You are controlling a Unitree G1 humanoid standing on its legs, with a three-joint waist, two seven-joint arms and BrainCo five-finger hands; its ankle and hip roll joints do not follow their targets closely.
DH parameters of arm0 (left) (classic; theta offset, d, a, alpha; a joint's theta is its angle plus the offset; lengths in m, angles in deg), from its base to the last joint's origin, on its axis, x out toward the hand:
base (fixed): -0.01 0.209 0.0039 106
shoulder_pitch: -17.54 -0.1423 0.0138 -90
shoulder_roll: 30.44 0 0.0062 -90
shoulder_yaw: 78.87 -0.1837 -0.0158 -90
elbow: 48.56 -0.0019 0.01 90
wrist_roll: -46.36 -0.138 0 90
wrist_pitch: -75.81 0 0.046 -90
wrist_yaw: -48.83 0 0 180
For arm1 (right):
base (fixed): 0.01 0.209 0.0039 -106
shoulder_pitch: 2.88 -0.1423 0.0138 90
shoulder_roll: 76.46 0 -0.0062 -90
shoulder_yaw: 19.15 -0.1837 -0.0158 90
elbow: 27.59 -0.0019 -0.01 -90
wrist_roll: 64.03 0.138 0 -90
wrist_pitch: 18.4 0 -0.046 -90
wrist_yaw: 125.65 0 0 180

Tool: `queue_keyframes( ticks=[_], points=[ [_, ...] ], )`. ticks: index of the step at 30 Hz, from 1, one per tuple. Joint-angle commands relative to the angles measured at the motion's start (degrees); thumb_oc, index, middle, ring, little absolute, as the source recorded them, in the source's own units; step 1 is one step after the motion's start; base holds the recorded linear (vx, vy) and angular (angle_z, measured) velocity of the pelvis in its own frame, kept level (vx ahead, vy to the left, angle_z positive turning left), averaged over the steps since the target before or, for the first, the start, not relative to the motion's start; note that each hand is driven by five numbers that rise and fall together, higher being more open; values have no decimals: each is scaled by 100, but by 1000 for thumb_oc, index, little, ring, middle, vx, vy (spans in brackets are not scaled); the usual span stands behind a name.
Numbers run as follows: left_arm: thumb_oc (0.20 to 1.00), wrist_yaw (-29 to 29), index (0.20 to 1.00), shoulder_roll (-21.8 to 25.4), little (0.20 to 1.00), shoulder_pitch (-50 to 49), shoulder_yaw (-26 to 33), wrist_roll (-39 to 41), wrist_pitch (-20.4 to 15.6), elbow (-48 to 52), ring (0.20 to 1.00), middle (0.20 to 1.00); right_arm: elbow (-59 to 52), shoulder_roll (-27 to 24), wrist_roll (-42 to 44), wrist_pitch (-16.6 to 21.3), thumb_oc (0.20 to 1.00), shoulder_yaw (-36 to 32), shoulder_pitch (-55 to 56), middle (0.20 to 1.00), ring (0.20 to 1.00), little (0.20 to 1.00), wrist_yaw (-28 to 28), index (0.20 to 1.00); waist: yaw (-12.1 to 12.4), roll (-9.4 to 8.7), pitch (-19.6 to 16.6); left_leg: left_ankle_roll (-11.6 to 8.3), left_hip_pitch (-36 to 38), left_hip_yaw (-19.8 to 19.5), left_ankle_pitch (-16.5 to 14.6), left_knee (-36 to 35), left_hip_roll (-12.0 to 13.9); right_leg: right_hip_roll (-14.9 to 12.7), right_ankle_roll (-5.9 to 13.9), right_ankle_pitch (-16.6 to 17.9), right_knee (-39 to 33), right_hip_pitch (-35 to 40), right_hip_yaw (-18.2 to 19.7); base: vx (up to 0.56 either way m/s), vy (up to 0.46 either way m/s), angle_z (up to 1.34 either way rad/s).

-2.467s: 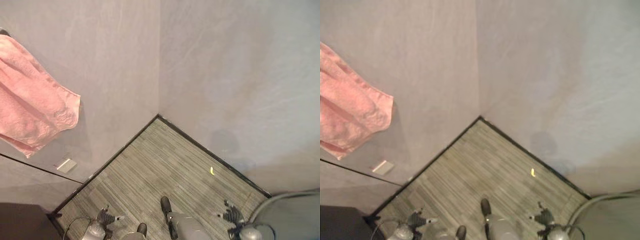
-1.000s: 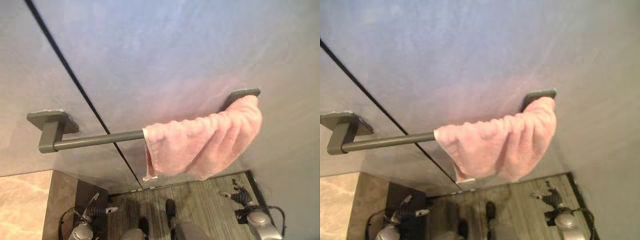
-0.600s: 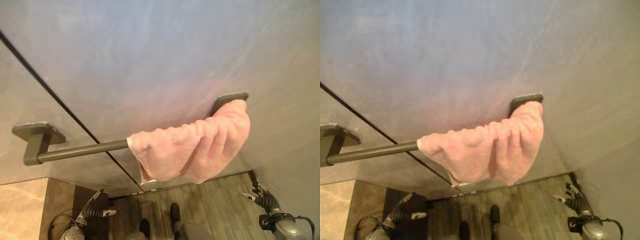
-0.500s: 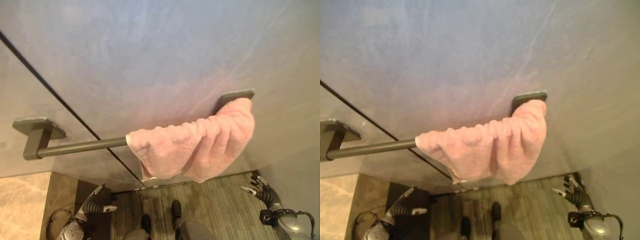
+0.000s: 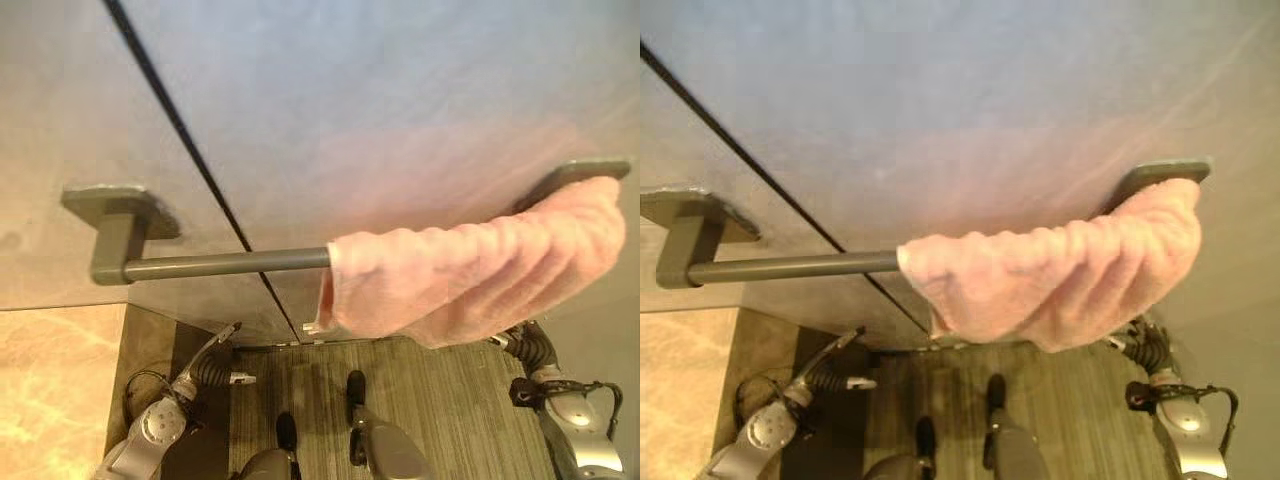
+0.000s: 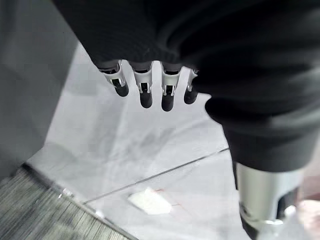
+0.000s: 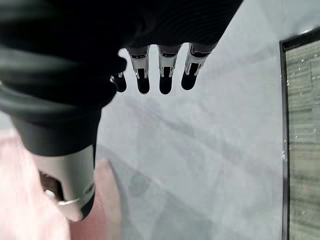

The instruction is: Put brush and paste in cup on sink, flatten towel.

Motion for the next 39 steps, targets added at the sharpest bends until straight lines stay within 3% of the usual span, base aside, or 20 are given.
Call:
queue_keyframes(
  ticks=[1, 2, 6, 9, 14, 24, 29, 34, 36, 39],
  points=[
    [1000, -111, 1000, 567, 1000, 47, 123, -27, -313, 56, 1000, 1000, -104, 16, -217, 239, 1000, 54, -218, 1000, 1000, 1000, 217, 1000, -103, -137, -340, 12, -407, -343, -121, 560, -171, 60, 698, -730, 802, -117, 1244, -82, 59, -7],
    [1000, -102, 1000, 617, 1000, 91, 115, 28, -338, 65, 1000, 1000, -104, 58, -262, 230, 1000, 50, -174, 1000, 1000, 1000, 202, 1000, -99, -130, -341, 49, -410, -370, -110, 544, -167, 140, 723, -767, 940, -177, 1601, -82, 19, -3],
    [1000, -167, 1000, 708, 1000, -158, 411, 273, -311, 385, 1000, 1000, -199, -37, -433, 191, 1000, 140, -379, 1000, 1000, 1000, 226, 1000, 238, -135, -403, 44, -447, -18, -21, 510, 24, -239, 625, -1025, 1137, 125, 331, -96, -20, -29],
    [1000, -96, 1000, 758, 1000, -318, 495, 429, -358, 394, 1000, 1000, -138, -148, -313, 183, 1000, 122, -349, 1000, 1000, 1000, 98, 1000, 309, -239, -577, 0, -451, -41, -20, 550, 10, -234, 724, -1090, 1042, 388, 624, -40, -81, -41],
    [1000, -29, 1000, 719, 1000, -453, 704, 614, -327, 429, 1000, 1000, -273, -468, -96, 204, 1000, 154, -386, 1000, 1000, 1000, -97, 1000, 371, -347, -642, -130, -389, 75, 63, 549, 193, -166, 666, -1179, 837, 552, 524, -22, -133, -3],
    [1000, 385, 1000, 556, 1000, -415, 578, 1034, -352, 759, 1000, 1000, -615, -829, 976, 279, 1000, 85, -488, 1000, 1000, 1000, -597, 1000, 385, -281, -663, -337, -339, -167, 315, 433, 391, 36, 470, -1274, 480, 850, 250, -35, -124, 14],
    [1000, 676, 1000, 440, 1000, -256, 465, 1622, -361, 1081, 1000, 1000, -657, -1136, 1461, 166, 1000, 556, -932, 1000, 1000, 1000, -1004, 1000, 477, -229, -715, -416, -281, -205, 371, 437, 441, 69, 413, -1205, 89, 1145, 182, -26, -39, 2],
    [1000, 797, 1000, 421, 1000, -7, 306, 1875, -354, 1221, 1000, 1000, -619, -1264, 1727, 56, 1000, 1109, -1411, 1000, 1000, 1000, -1285, 1000, 506, -218, -735, -435, -203, -203, 357, 471, 460, 86, 365, -1225, 100, 1264, 163, -1, -4, -1],
    [1000, 851, 1000, 338, 1000, 306, 19, 2011, -324, 1216, 1000, 1000, -581, -1348, 1732, -80, 1000, 1709, -1979, 1000, 1000, 1000, -1457, 1000, 539, -237, -781, -441, -81, -216, 316, 498, 479, 110, 320, -1278, 151, 1350, 172, 0, 0, 0],
    [1000, 868, 1000, 308, 1000, 370, -35, 2030, -312, 1186, 1000, 1000, -570, -1372, 1731, -102, 1000, 1830, -2113, 1000, 1000, 1000, -1474, 1000, 539, -238, -784, -442, -49, -215, 306, 497, 480, 119, 312, -1289, 154, 1384, 171, 0, 0, 0]
  ],
)
